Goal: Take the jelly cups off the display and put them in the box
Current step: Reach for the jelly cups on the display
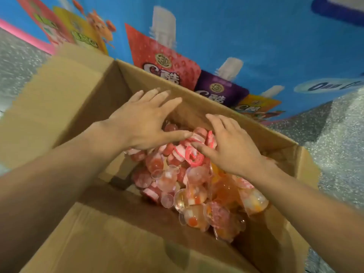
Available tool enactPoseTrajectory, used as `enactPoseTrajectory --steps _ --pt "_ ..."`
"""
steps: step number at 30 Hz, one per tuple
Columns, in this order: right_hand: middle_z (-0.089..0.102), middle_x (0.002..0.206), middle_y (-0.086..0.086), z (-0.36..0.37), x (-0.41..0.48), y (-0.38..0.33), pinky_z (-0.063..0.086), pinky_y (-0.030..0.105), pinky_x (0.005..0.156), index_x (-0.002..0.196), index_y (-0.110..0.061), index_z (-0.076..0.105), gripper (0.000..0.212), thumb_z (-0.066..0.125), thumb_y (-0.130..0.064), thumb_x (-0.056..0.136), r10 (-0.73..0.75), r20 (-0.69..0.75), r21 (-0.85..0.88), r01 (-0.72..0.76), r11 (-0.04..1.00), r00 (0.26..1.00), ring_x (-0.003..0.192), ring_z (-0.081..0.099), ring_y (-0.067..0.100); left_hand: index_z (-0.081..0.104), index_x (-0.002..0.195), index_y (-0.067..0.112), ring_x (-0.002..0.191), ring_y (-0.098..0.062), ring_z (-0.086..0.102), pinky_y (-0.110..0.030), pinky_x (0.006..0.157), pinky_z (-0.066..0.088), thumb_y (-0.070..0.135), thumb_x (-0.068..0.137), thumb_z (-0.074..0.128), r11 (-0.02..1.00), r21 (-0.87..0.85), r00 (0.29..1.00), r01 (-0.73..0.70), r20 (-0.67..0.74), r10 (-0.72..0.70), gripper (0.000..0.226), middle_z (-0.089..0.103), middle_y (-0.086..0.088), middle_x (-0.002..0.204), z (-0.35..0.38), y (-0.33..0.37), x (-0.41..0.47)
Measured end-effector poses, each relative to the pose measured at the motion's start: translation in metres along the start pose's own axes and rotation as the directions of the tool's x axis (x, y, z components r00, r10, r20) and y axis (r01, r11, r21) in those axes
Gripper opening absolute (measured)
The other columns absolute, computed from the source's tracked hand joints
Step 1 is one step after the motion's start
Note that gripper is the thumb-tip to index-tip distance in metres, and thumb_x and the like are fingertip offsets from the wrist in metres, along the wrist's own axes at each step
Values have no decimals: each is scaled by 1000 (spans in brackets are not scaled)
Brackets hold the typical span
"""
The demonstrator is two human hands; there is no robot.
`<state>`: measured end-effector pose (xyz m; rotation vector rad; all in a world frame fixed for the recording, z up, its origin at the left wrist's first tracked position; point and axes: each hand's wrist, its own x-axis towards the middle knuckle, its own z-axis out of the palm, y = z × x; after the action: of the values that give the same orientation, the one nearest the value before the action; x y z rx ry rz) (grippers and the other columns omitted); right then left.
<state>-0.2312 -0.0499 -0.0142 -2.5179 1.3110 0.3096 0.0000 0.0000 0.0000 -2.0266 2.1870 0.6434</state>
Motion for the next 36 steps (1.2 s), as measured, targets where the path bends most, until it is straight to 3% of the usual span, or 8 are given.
enactPoseTrajectory --steps 6,10,17,23,25,27,30,36 --pt "53 140 7 50 17 4 48 44 99 149 -22 29 76 56 -63 91 49 175 -30 -44 999 983 128 51 30 6 159 32 154 -21 3 -48 125 6 90 80 15 1000 -11 992 19 124 -18 99 9 -2 167 35 -8 1" --pt "58 132 14 81 32 4 45 48 100 145 -16 33 67 61 -49 94 91 271 -149 -51 987 958 131 47 37 4 159 33 154 -19 2 -48 125 4 90 81 14 999 -16 986 34 165 -31 97 8 1 168 49 -15 -4" --pt "64 123 10 106 44 2 46 43 96 137 -12 47 46 58 -14 93 172 187 -194 -135 972 967 119 60 34 6 158 34 152 -20 15 -47 125 7 87 83 16 996 -63 974 67 222 -51 93 23 3 164 55 -22 -4" --pt "72 109 11 94 39 6 46 40 90 127 -18 59 38 62 -15 89 170 157 -2 -172 985 973 107 63 37 21 153 35 133 -26 46 -46 118 27 83 86 30 990 -119 962 72 271 -37 83 56 -1 140 58 -20 -5" --pt "72 97 7 86 38 8 48 36 81 101 -17 66 11 66 -15 90 231 122 148 -248 958 965 98 65 33 26 150 35 124 -24 54 -44 108 41 86 80 36 981 -177 964 80 265 -31 87 62 1 131 67 -23 -5" --pt "67 73 -7 75 37 11 44 28 70 72 -19 62 21 73 -17 89 324 119 397 -344 851 939 76 63 19 29 148 37 119 -19 59 -40 100 49 87 70 47 939 -325 966 111 256 -25 94 66 4 125 73 -23 -4" --pt "68 58 -3 43 38 15 46 24 60 68 -9 66 22 79 -9 85 362 256 758 -419 499 896 63 59 7 32 151 34 129 -11 52 -29 107 43 67 66 79 842 -524 977 130 213 -19 103 56 12 140 73 -15 -5" --pt "66 59 9 -29 35 5 47 28 56 73 -5 70 14 74 -8 86 127 420 879 -438 190 899 53 58 14 50 140 32 113 10 56 -1 90 38 38 70 90 625 -780 1000 16 21 0 81 64 22 127 64 5 2"
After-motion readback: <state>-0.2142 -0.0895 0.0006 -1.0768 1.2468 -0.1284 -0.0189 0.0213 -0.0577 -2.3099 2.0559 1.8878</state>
